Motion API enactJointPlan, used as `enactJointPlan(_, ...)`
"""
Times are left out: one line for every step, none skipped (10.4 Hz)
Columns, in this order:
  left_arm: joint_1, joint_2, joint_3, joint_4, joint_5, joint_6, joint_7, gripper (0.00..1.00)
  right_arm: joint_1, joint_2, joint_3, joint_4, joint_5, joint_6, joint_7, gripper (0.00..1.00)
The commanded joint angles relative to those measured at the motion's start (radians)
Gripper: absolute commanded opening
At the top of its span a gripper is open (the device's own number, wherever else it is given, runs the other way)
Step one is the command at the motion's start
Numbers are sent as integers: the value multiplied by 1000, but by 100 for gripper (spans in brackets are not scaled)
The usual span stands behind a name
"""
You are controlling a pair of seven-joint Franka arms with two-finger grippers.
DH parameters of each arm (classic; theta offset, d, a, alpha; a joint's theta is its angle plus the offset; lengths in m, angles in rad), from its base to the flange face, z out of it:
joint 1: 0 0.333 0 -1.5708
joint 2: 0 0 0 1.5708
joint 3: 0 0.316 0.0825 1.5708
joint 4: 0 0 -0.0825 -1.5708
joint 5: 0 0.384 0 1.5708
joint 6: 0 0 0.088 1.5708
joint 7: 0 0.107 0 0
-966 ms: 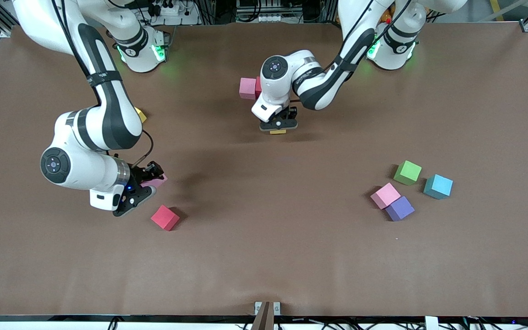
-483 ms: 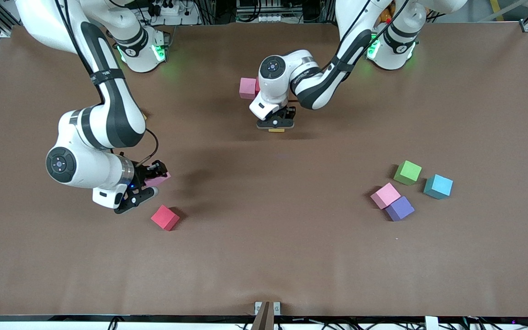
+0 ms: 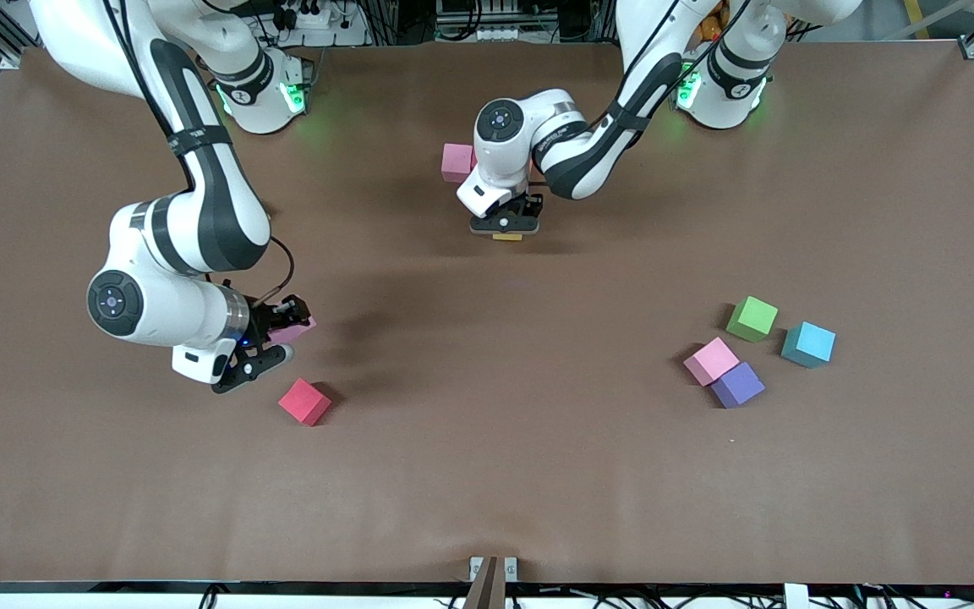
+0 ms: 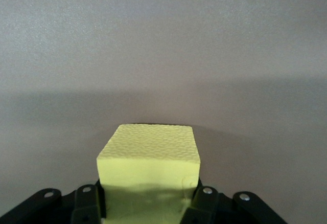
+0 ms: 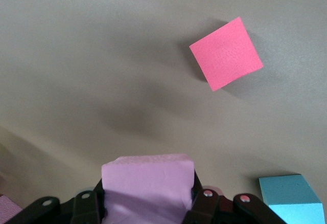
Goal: Form number 2 with 11 blocks
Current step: 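Lower the yellow cube beside the purple cube with the left gripper and release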
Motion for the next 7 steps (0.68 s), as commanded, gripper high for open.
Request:
enactJointPlan(-6,6,0,6,-6,-8,16,22,2,-46,5,-46,-19,1,24,12)
enactJointPlan(-6,9,0,5,-6,-8,16,22,2,-46,5,-46,-19,1,24,12)
enactJointPlan(-6,12,-1,5,-6,-8,15,23,2,-46,5,-46,-19,1,24,12)
enactJointPlan(-6,12,-1,5,-6,-8,16,24,1,-46,5,-51,-19,2,24,12)
enactJointPlan(-6,12,-1,5,-6,-8,15,30,1,-46,5,-51,-19,2,24,12)
enactJointPlan(-8,12,-1,5,-6,-11,15,54,1,-46,5,-51,-19,2,24,12)
enactJointPlan(-8,9,-1,5,-6,-16,12,88,1,-46,5,-51,-19,2,24,12)
